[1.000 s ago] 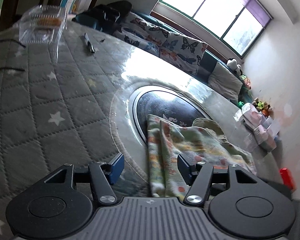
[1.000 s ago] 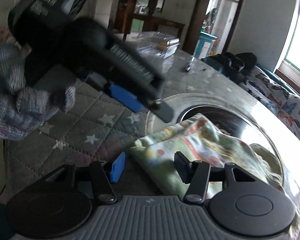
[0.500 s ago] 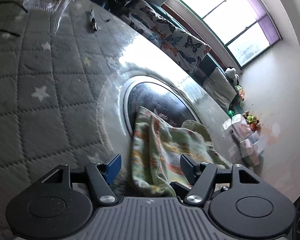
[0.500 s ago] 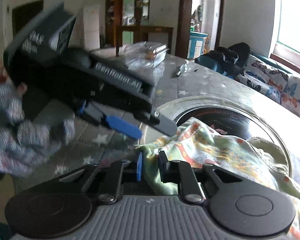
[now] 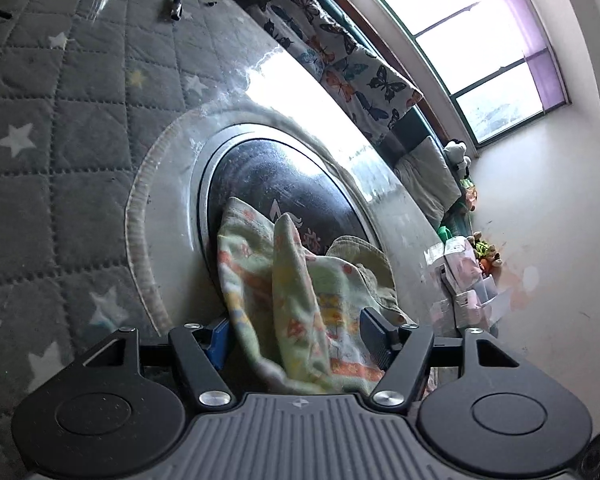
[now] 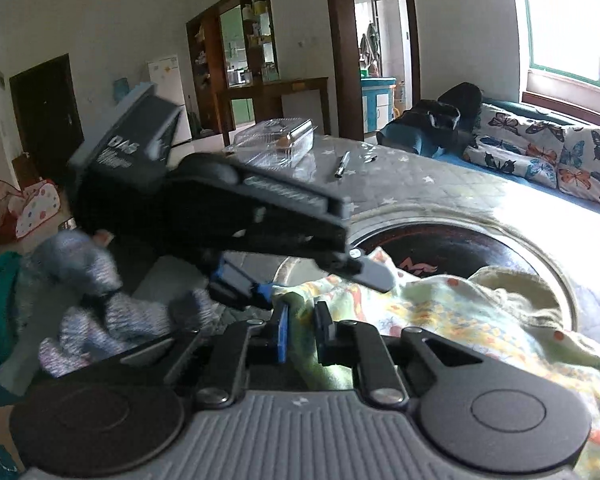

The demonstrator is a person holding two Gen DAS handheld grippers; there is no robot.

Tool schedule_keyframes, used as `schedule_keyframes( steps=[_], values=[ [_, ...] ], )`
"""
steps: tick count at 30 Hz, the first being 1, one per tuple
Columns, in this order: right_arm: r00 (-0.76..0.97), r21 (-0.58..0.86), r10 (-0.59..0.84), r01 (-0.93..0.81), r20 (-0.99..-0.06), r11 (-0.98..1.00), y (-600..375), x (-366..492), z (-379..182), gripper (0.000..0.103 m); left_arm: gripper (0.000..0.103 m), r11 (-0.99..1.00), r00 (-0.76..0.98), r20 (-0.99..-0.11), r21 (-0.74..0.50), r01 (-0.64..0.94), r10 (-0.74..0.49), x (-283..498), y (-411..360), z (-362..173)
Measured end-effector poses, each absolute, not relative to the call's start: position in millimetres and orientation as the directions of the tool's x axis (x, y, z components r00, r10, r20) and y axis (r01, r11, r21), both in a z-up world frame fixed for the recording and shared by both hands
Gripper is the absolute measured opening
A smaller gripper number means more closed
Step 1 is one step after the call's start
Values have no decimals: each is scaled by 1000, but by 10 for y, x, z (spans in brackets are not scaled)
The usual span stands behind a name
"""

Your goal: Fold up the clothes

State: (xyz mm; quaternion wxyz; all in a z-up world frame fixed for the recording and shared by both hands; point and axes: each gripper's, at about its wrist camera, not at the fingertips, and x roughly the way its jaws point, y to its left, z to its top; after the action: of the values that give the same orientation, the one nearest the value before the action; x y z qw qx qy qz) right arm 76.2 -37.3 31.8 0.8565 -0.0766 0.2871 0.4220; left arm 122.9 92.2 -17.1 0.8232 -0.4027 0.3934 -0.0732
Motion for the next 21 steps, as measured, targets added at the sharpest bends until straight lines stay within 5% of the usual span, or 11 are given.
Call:
schedule_keyframes(
  steps=[4,7,21],
  values=[
    [466,131,686,-767,-559,628,-386,767,290,14,32,673,664,-605,-712,-203,-439,1271,911,-238],
    [473,142,685,-757,-555,638,-440,787,295,20,23,678,656,-613,-706,-206,-439,1284,902,-286],
    [674,121,481,-508,-560,853,-1368,1009,253,39,19,700,660,-619,-687,-193,-426,1257,887,-281]
  ],
)
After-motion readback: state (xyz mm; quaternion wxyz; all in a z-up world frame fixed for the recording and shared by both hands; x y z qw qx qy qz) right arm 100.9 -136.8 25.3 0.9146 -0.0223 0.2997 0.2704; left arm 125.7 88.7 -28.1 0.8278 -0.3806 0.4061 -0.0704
